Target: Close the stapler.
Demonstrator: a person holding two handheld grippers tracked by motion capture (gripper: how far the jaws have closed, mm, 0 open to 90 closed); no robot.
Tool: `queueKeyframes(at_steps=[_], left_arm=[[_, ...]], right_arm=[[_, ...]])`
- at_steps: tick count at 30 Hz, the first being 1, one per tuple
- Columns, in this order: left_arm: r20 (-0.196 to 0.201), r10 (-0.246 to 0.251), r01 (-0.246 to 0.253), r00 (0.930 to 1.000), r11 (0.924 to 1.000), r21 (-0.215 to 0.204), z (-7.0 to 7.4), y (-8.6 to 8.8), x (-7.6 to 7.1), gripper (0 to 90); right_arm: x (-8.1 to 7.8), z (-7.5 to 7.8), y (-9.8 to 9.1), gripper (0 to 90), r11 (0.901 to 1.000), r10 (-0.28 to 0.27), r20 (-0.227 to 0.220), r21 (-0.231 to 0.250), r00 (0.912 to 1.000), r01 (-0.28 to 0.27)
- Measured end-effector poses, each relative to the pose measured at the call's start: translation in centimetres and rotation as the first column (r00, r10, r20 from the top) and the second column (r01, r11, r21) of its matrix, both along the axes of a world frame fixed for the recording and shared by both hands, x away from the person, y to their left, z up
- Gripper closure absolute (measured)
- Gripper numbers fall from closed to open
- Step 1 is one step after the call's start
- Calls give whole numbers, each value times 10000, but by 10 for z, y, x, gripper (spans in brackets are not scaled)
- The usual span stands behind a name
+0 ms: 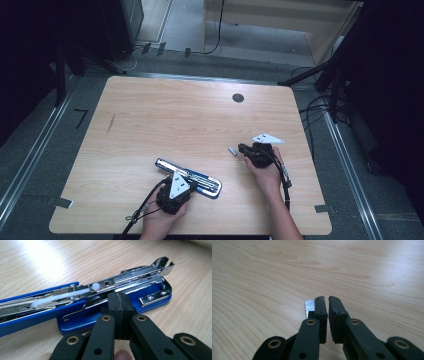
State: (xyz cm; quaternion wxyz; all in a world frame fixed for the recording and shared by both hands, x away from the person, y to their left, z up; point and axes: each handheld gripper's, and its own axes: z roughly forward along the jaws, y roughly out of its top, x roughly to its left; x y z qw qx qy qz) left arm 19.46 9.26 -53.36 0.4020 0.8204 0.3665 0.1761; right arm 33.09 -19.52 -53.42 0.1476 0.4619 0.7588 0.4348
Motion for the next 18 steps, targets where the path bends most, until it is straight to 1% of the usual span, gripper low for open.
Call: queueKeyframes(at_steps=[3,5,6,9,14,18], left_arm=[[-3,9,-9,10000,10000,11,0,0,0,900],[17,10,-10,10000,10000,74,0,0,0,900],[18,9,-9,10000,10000,72,0,0,0,900],[20,9,-9,10000,10000,79,0,0,0,900],[22,9,-10,10000,10000,79,0,0,0,900],[5,7,-7,10000,10000,17,0,0,0,900]], right_arm=[[-1,1,3,817,9995,297,-106,53,9995,-297],[-2,-1,7,802,9984,551,-143,-135,9984,-552],[-2,-2,9,795,9980,590,-237,-219,9980,-595],[-2,-5,13,772,9968,739,-273,-288,9969,-747],[-1,-6,16,738,9971,591,-134,-475,9982,-597],[0,-7,17,720,9981,479,-170,-389,9987,-485]])
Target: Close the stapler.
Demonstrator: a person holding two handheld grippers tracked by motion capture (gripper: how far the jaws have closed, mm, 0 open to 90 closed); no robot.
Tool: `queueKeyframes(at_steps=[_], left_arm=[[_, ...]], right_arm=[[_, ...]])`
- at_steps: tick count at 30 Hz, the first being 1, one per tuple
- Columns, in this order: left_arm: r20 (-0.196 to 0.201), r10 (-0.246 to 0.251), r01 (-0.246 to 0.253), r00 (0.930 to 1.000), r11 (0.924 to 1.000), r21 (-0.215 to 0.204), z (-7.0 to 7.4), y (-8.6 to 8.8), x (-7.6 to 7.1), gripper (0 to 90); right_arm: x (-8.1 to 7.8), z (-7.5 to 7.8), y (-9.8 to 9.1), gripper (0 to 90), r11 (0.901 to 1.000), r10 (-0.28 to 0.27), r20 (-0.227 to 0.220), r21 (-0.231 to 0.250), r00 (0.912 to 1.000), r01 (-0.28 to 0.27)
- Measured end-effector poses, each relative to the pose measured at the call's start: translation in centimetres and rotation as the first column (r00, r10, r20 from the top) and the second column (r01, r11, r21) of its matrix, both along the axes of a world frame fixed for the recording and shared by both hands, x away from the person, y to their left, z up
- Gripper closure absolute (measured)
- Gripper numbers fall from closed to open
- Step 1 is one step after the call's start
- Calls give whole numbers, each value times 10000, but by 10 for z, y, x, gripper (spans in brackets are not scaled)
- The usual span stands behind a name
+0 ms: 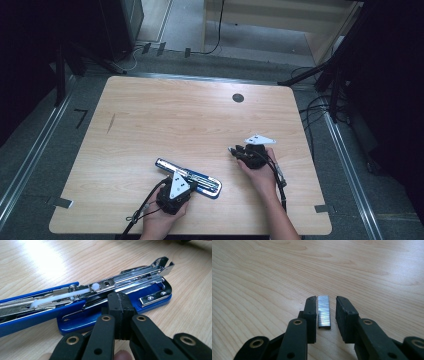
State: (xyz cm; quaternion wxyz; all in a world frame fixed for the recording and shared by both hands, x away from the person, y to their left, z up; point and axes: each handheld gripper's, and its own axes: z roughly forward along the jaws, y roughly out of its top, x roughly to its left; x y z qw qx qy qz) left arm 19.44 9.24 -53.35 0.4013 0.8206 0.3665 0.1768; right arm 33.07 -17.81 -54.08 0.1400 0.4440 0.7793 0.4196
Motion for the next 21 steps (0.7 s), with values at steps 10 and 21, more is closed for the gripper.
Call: queueKeyframes(at_steps=[10,21], left_arm=[[-6,2,-2,10000,10000,27,0,0,0,900],[-5,-3,3,10000,10000,35,0,0,0,900]], right_arm=[[0,-3,2,723,9999,-118,-195,-113,9997,116],[-4,-4,6,794,9986,-166,99,-506,9998,171]])
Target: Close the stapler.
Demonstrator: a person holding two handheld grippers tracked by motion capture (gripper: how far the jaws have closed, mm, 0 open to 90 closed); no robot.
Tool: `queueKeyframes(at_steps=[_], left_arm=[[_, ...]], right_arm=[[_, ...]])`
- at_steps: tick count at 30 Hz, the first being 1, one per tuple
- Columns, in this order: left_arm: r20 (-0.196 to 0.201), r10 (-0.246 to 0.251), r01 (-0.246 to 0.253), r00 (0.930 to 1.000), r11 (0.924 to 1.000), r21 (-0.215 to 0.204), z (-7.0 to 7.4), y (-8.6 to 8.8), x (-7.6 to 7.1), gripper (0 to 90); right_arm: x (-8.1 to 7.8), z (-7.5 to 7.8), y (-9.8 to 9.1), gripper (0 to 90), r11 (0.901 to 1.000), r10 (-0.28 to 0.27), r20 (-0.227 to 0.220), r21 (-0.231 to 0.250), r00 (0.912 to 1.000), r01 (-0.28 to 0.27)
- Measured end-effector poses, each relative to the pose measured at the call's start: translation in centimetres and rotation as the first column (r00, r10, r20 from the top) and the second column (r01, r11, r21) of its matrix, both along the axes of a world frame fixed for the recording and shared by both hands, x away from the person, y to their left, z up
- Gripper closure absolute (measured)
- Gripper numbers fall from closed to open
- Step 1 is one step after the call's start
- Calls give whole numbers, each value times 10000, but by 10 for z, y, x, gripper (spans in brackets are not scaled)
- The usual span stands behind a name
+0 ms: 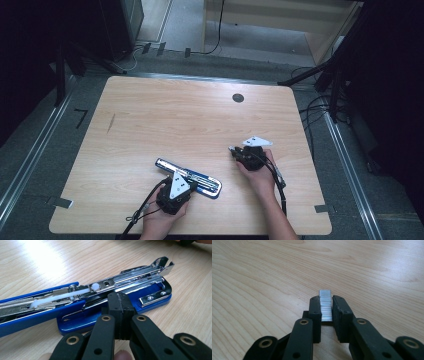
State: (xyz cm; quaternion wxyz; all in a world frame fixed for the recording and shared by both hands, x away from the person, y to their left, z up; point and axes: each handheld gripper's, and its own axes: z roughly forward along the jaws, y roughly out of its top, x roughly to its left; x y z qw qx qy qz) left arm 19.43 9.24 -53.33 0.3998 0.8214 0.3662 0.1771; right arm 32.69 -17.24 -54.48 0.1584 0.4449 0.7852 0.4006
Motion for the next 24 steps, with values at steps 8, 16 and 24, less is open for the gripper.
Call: queueKeyframes(at_steps=[8,16,24], left_arm=[[-8,-17,16,10000,10000,-56,0,0,0,900],[-6,-15,14,10000,10000,-56,0,0,0,900],[-36,-18,18,10000,10000,-66,0,0,1,900]], right_arm=[[-4,4,1,799,9990,396,208,-221,9990,-391],[-18,20,5,799,9953,970,431,-51,9943,-969],[-37,38,7,799,9869,1597,738,94,9844,-1608]])
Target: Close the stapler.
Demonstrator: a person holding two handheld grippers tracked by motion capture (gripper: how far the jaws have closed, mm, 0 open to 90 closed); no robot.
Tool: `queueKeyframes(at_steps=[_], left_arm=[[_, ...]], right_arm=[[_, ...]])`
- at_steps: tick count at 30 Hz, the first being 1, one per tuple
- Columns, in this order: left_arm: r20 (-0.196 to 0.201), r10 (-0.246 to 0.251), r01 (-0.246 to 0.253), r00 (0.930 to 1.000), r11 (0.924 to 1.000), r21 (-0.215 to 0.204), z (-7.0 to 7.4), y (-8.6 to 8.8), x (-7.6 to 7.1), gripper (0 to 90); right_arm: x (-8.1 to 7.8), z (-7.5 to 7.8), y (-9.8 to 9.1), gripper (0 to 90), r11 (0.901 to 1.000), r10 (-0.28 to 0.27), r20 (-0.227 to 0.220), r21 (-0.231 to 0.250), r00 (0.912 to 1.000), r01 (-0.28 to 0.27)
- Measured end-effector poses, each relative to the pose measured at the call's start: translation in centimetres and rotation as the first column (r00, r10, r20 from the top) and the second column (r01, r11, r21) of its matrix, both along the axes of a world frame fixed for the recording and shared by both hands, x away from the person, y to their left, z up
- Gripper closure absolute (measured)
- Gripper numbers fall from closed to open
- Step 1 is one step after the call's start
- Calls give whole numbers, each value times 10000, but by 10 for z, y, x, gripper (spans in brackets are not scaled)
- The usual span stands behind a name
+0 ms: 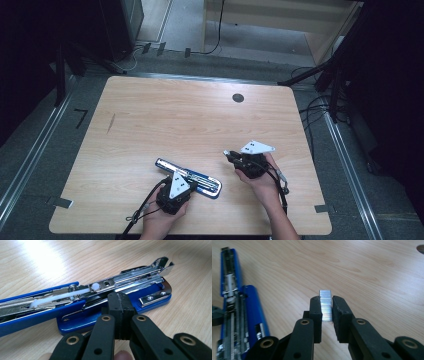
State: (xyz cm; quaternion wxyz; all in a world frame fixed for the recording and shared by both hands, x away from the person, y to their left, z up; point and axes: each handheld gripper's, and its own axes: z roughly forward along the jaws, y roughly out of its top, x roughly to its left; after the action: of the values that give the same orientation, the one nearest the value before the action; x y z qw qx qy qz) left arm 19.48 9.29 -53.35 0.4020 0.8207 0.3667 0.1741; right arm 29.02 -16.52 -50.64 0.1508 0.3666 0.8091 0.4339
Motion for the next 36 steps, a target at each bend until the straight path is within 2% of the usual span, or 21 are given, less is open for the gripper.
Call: queueKeyframes(at_steps=[5,10,16,20,30,36], left_arm=[[2,-3,3,10000,10000,2,0,0,0,900],[-7,-1,1,10000,10000,-3,0,0,0,900],[-25,1,-1,10000,10000,-26,0,0,0,900],[-22,3,-3,10000,10000,-25,0,0,0,900],[-32,13,-13,10000,10000,-42,0,0,0,900],[-29,15,-16,10000,10000,-53,0,0,0,900]], right_arm=[[-13,8,6,799,9981,612,265,-53,9978,-610],[-24,12,16,799,9924,1220,416,-230,9917,-1211],[-34,15,25,799,9857,1677,531,-229,9844,-1667],[-40,16,30,799,9797,2004,531,-173,9783,-1998],[-48,12,40,799,9643,2629,321,-423,9643,-2615],[-50,10,43,799,9602,2771,251,-430,9605,-2759]])
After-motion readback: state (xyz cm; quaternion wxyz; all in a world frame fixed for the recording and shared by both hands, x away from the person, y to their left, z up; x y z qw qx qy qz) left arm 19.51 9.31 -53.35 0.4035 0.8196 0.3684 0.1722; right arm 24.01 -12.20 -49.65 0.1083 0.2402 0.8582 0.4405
